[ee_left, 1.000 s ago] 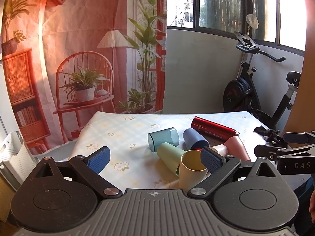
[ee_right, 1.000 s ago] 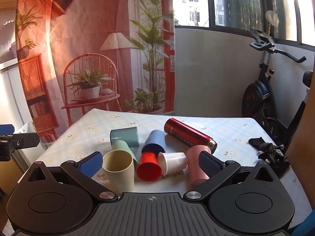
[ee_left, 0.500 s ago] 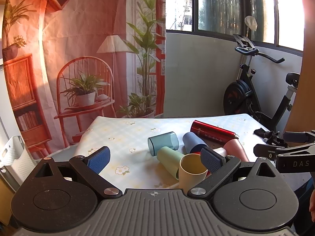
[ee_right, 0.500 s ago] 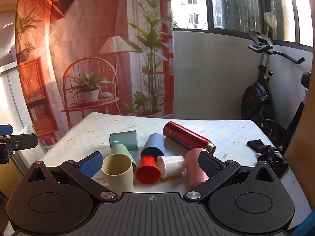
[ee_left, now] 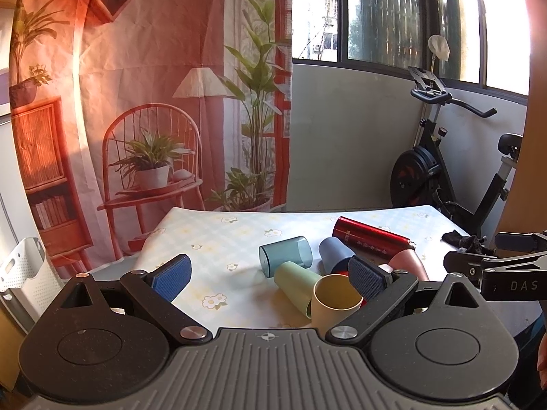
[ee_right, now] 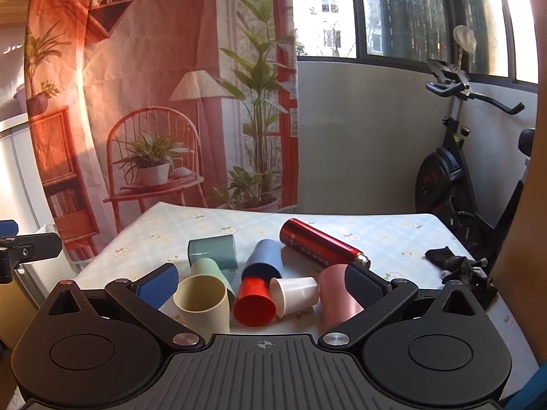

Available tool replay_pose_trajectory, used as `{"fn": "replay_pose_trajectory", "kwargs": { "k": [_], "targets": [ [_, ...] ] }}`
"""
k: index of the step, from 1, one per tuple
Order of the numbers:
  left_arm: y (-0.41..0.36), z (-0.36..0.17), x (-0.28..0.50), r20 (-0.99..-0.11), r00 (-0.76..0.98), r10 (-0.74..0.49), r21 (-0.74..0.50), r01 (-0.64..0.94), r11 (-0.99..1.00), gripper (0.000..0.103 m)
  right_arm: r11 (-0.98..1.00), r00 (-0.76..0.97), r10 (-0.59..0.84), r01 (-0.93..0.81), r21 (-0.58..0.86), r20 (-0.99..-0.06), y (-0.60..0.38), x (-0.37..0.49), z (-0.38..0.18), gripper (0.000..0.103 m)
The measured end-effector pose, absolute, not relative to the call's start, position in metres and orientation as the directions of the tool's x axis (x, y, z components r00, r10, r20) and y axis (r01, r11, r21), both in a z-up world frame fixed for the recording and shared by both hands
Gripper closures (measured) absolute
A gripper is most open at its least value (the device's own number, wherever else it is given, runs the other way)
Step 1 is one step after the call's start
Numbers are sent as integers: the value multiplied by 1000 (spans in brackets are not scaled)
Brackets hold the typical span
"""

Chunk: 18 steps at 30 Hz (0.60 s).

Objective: Flip cup upright

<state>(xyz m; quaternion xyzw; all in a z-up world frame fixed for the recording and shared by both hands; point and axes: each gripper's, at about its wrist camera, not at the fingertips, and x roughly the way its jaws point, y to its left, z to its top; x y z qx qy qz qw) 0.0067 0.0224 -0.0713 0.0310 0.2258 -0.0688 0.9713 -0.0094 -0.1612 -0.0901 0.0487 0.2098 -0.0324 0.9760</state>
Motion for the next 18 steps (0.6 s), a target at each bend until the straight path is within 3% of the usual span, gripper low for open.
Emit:
{"fn": "replay_pose_trajectory", "kwargs": {
  "k": [18],
  "targets": [
    [24,-68,5,-433,893,-125,22,149,989,4,992,916,-51,92,87,-398,-163,-13,-87,0]
  ]
}}
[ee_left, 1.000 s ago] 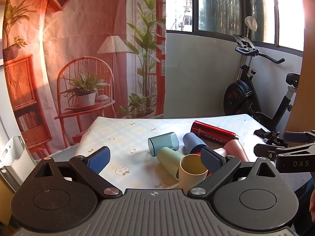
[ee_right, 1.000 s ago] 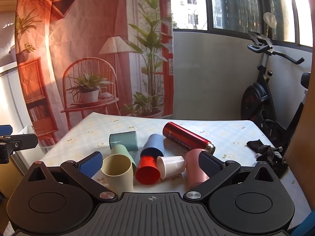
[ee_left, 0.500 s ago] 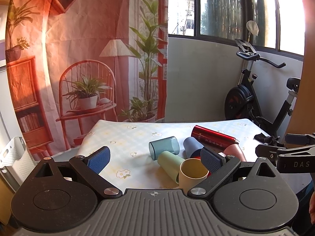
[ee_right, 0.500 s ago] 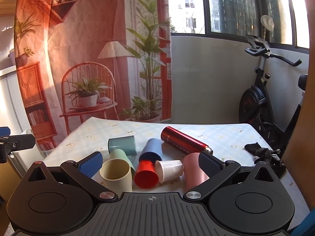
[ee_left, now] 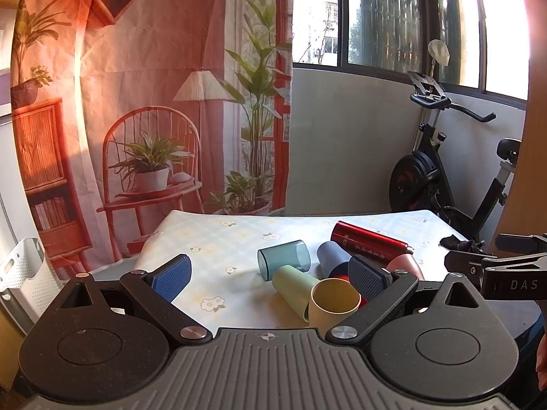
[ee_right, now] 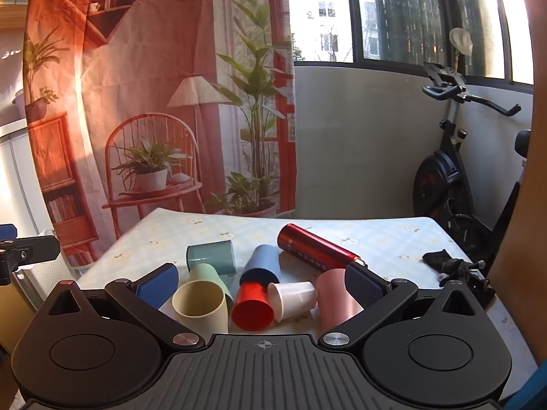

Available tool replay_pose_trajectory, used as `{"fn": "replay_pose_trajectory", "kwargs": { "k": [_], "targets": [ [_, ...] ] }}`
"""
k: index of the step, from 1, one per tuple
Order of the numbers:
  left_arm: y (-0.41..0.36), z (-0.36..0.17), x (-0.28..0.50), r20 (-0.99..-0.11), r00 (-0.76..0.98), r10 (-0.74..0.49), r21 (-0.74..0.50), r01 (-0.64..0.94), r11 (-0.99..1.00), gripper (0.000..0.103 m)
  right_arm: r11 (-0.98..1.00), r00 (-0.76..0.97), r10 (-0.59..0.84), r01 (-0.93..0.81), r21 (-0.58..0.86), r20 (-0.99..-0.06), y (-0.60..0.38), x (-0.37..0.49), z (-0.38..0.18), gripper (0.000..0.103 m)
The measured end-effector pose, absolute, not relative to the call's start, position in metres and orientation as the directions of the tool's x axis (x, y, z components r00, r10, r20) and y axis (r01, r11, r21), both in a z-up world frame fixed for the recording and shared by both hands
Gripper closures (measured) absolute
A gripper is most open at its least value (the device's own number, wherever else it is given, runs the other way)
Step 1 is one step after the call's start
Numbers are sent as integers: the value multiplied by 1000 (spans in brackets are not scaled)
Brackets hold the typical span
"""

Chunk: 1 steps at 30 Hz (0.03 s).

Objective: Flip cup upright

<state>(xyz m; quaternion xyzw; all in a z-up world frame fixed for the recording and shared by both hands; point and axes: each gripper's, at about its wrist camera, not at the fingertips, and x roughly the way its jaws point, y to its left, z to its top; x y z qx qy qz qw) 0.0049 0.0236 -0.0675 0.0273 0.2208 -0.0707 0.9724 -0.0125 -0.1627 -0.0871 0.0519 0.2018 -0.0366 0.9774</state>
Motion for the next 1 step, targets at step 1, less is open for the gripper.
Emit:
{"fn": "replay_pose_trajectory", "kwargs": {
  "k": [1],
  "targets": [
    [24,-67,5,-433,893,-126,20,149,989,4,992,916,-50,92,87,-399,-163,-12,-87,0]
  ]
}}
